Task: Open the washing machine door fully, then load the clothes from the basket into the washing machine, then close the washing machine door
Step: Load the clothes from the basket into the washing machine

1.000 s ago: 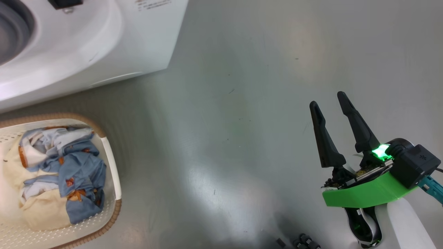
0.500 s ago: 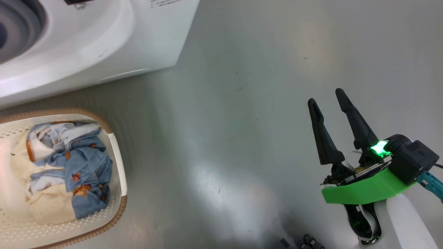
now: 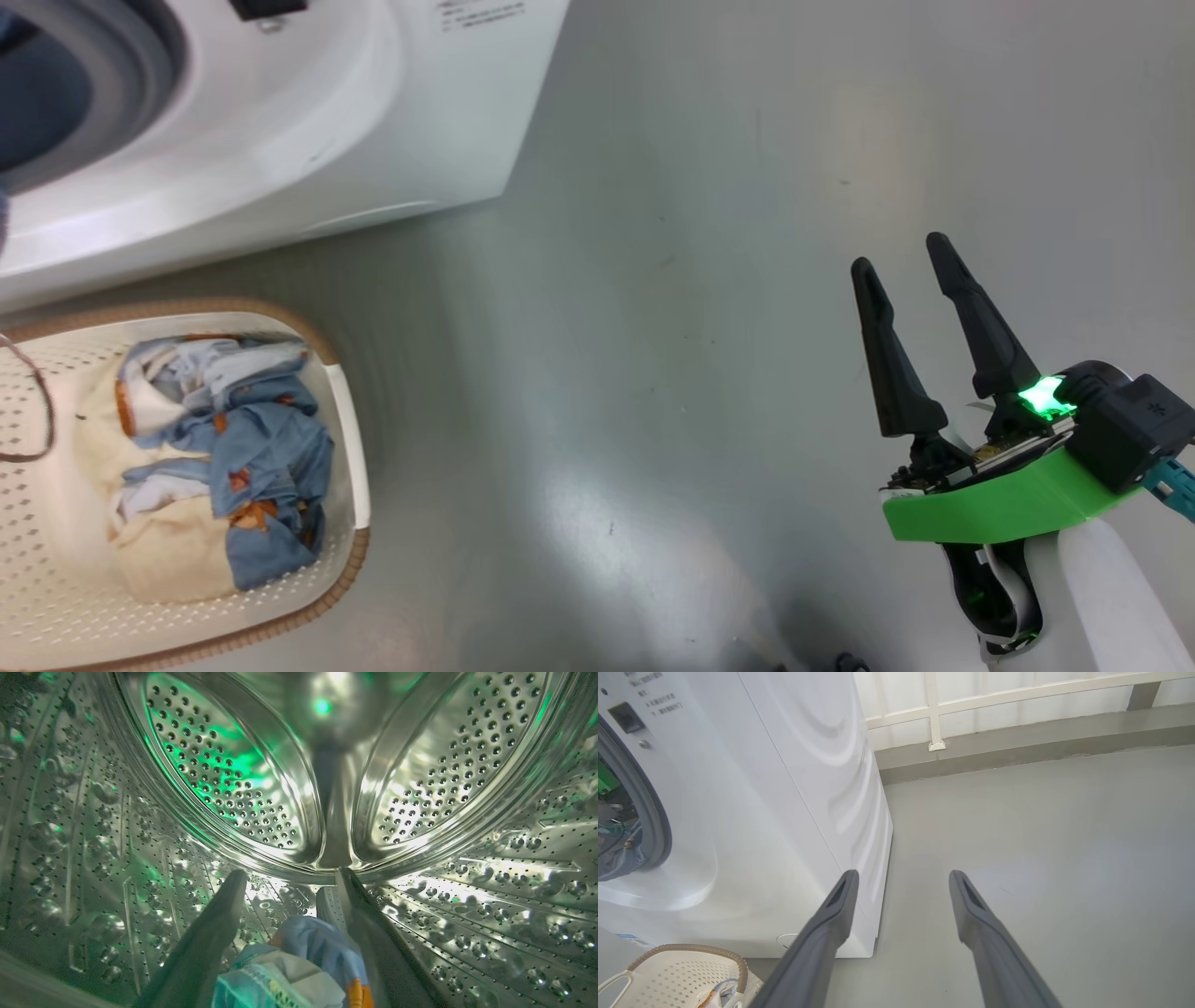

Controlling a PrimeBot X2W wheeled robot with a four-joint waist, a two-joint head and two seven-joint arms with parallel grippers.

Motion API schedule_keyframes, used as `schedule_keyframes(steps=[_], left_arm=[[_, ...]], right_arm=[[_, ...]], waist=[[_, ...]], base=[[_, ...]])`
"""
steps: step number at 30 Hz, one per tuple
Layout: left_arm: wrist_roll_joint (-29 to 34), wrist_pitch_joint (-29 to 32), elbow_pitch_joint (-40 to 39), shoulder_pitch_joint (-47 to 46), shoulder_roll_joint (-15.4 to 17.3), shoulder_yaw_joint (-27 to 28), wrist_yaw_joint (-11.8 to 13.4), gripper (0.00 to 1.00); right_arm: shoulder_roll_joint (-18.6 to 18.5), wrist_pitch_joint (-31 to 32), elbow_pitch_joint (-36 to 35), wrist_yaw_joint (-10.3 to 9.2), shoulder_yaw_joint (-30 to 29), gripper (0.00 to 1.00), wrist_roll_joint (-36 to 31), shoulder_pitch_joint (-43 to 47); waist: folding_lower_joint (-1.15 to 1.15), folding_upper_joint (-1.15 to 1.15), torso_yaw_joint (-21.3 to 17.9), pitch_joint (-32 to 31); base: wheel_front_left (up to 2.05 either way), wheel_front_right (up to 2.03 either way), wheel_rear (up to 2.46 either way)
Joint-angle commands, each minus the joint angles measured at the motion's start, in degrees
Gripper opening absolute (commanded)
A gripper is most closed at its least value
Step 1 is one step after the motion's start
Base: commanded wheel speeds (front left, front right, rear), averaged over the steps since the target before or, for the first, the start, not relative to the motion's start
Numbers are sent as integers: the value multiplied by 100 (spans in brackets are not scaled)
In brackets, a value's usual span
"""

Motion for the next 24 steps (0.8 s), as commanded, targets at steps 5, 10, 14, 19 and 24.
schedule_keyframes(steps=[5, 10, 14, 19, 24], left_arm=[[-138, -305, -517, 639, 121, 180, 134, 100], [-129, -466, -1143, 1423, -10, 241, 232, 100], [-106, -511, -1901, 2186, -155, 329, 357, 100], [-84, -524, -3034, 3253, -447, 391, 527, 100], [-10, -527, -4014, 4280, -767, 370, 758, 100]], right_arm=[[-82, -27, -151, 35, 5, 100, -11, 206], [-116, -27, -153, 35, -49, 100, -45, 269], [-155, -27, -145, 35, -91, 100, -81, 352], [-214, -27, -116, 35, -112, 100, -121, 459], [-298, -27, -80, 35, -104, 100, -157, 553]], waist=[[0, 0, 192, -227], [0, 0, 304, -414], [0, 0, 407, -562], [0, 0, 519, -760], [0, 0, 617, -945]], base=[[0, 0, 0], [0, 0, 0], [0, 0, 0], [0, 0, 0], [0, 0, 0]])
